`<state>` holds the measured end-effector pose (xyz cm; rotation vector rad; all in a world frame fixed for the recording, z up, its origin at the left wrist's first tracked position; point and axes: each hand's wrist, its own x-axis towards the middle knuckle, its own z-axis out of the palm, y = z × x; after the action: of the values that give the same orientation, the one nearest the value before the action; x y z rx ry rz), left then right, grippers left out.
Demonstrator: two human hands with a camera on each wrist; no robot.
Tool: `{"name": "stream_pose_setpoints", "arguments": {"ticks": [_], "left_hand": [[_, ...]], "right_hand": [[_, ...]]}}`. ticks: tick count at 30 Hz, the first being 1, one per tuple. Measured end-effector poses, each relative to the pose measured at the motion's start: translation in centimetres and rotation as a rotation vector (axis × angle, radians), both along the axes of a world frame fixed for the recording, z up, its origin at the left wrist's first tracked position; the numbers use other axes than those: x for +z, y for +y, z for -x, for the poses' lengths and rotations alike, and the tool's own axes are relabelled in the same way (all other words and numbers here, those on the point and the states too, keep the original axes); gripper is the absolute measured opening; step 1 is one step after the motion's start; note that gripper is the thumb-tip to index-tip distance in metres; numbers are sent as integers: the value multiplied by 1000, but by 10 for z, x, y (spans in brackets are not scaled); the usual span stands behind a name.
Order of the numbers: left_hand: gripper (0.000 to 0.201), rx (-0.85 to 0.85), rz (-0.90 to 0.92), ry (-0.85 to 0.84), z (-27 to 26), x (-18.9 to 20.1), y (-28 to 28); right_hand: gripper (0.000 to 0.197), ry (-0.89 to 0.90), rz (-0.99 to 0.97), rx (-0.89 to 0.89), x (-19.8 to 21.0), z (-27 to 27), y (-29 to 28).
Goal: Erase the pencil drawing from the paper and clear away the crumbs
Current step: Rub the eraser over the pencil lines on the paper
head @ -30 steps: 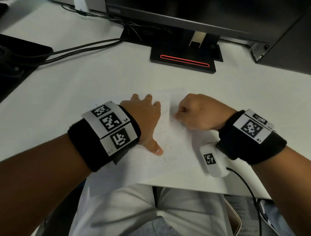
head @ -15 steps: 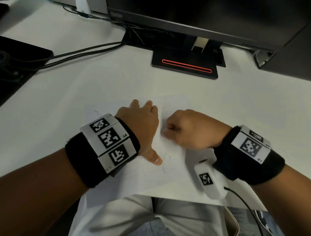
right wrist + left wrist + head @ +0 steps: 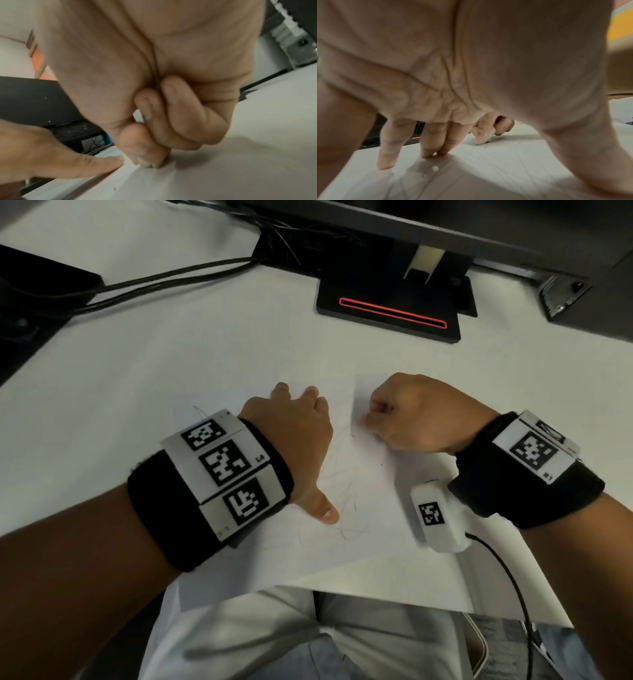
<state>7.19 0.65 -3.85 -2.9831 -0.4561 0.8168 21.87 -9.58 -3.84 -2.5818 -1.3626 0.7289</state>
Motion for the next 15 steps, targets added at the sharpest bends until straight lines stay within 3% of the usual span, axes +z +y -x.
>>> {"name": "stream_pose_setpoints", "arguments": {"ticks": [4, 8, 12, 15], "left_hand": [[134, -3, -5, -6, 0, -1, 0], [136, -9, -8, -4, 1, -1, -1], [135, -4, -4, 3, 1, -1, -1], [134, -8, -1, -3, 0, -1, -1]], "right_hand": [[39, 58, 48, 135, -2, 16, 0], [35, 4, 11, -32, 3, -1, 3], [38, 59, 58, 114, -1, 17, 5], [38, 62, 52, 15, 0, 4, 6]]}}
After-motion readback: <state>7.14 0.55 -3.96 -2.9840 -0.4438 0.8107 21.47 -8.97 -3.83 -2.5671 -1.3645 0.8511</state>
